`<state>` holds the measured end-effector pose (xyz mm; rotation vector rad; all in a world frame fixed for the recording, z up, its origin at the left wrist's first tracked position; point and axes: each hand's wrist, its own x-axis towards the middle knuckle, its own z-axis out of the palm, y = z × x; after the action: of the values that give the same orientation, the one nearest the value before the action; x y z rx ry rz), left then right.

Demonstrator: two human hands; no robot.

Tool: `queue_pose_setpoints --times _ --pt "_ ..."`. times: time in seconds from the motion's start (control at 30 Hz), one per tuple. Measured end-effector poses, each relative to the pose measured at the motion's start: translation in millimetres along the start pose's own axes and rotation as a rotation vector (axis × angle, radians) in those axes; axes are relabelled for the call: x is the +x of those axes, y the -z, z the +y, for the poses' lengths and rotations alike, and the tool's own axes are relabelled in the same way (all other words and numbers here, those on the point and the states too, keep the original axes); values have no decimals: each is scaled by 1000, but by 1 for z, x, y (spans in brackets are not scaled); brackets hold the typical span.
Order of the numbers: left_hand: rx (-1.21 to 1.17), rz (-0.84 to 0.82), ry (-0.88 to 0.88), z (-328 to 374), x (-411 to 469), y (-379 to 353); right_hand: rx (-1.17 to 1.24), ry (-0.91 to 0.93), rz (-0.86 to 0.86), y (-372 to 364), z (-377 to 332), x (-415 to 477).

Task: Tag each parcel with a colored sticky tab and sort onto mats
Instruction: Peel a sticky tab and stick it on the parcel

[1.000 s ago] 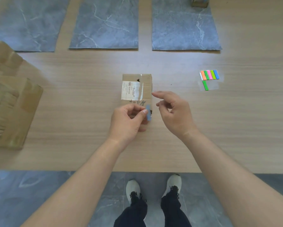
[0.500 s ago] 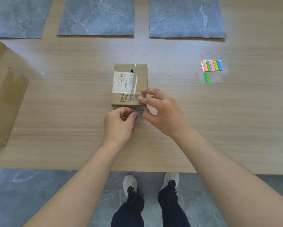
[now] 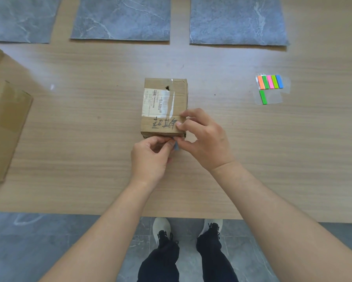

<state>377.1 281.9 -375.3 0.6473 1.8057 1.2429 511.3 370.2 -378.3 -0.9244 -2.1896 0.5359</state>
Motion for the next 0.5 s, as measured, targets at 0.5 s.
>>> queue_pose_setpoints --times 0.5 --pt "-272 174 93 22 13 43 120 -274 32 -18 -24 -11"
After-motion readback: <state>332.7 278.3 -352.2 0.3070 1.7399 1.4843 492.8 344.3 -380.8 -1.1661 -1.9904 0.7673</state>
